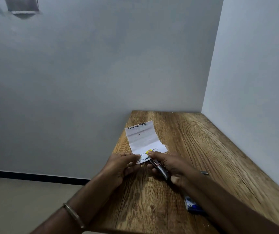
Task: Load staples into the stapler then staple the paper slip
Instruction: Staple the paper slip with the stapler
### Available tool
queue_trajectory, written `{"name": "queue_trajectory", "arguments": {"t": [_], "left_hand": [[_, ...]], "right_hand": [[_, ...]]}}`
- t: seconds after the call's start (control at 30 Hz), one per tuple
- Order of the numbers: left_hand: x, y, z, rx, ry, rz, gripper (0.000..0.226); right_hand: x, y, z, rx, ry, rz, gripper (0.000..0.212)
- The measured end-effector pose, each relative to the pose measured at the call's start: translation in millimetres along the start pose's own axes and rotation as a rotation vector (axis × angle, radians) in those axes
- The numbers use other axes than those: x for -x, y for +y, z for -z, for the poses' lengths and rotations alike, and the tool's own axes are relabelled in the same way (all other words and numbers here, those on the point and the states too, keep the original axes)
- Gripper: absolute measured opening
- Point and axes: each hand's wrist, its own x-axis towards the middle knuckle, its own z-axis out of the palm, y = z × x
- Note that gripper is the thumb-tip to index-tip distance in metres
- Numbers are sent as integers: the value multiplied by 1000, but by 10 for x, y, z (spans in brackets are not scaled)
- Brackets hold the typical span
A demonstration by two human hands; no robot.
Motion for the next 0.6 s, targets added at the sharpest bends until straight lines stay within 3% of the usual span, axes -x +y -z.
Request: {"name": "queue_trajectory", "arguments": {"t": [0.33, 0.6], "left_hand": [[31, 13, -8, -17, -11, 16, 13], [50, 31, -18, 0, 10, 16, 8]], "right_hand": [[-24, 4, 20, -31, 7, -9, 32], [9, -20, 65, -98, -124, -42, 36]]}}
